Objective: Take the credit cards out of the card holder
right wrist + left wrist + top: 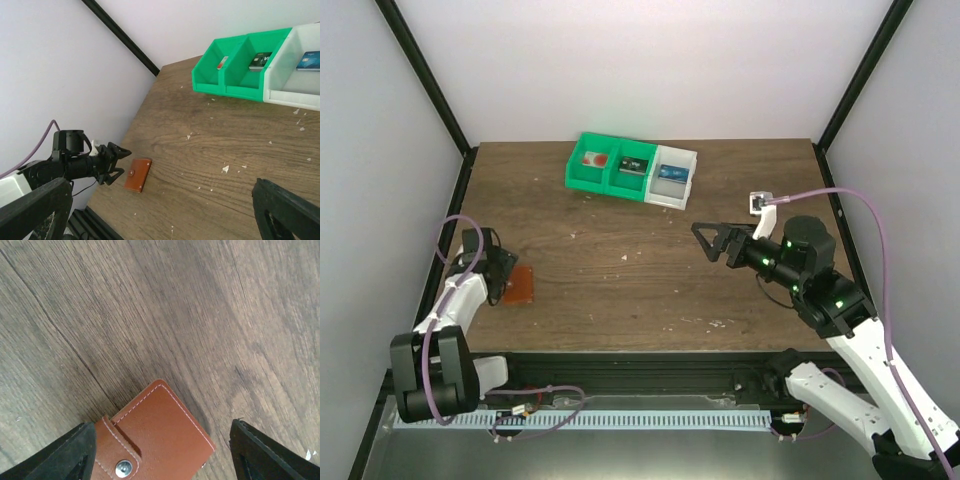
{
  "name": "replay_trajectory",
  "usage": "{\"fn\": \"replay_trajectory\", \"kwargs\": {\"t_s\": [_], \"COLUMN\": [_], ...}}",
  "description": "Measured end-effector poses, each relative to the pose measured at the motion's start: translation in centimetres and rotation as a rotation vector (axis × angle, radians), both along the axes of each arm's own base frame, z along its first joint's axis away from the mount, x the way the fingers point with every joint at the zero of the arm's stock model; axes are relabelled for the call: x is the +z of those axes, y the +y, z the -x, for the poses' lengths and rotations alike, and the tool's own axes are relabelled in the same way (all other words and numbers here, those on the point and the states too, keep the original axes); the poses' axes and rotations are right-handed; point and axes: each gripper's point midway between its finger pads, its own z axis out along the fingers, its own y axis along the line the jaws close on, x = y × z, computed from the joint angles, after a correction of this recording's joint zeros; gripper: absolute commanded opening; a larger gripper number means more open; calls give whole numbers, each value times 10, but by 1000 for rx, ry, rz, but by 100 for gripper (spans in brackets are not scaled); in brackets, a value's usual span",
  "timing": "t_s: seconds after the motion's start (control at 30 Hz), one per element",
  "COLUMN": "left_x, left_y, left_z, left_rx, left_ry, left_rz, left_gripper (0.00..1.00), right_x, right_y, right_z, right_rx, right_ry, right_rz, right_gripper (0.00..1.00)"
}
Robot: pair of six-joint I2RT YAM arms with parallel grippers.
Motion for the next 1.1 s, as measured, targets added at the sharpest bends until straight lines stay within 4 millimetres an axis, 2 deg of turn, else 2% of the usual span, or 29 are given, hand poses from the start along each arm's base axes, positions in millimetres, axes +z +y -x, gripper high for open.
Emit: {"fn": "replay_trajectory", "kwargs": {"t_s": [0.1, 0.23, 0.4, 0.53, 0.67, 0.83, 0.93, 1.1], "left_x": [-7, -20, -20, -25, -26, -24, -24, -25], "left_y": [0, -3, -5, -16, -34, -74, -96, -127], "left_z": [-5, -4, -6, -4, -5, -2, 3, 13], "left_rx": [-4, -23, -41, -69, -114, -200, -239, -291], "left_ry": [5, 45, 36, 10, -1, -17, -16, -9], "left_rz": [4, 22, 25, 57, 80, 136, 173, 242], "left_gripper": [69, 68, 64, 62, 60, 59, 57, 56], "right_x": [-2, -6, -4, -4, -5, -15, -33, -76], "right_y": [3, 7, 7, 7, 7, 10, 17, 33], "right_z": [0, -1, 1, 1, 0, -1, -2, -3], "right_rx": [19, 35, 42, 40, 41, 47, 71, 125], "right_ry": [4, 13, 10, 9, 13, 46, 100, 236], "right_rz": [6, 15, 10, 10, 11, 5, -3, -18], "right_gripper": [100, 99, 100, 100, 100, 95, 90, 80]}}
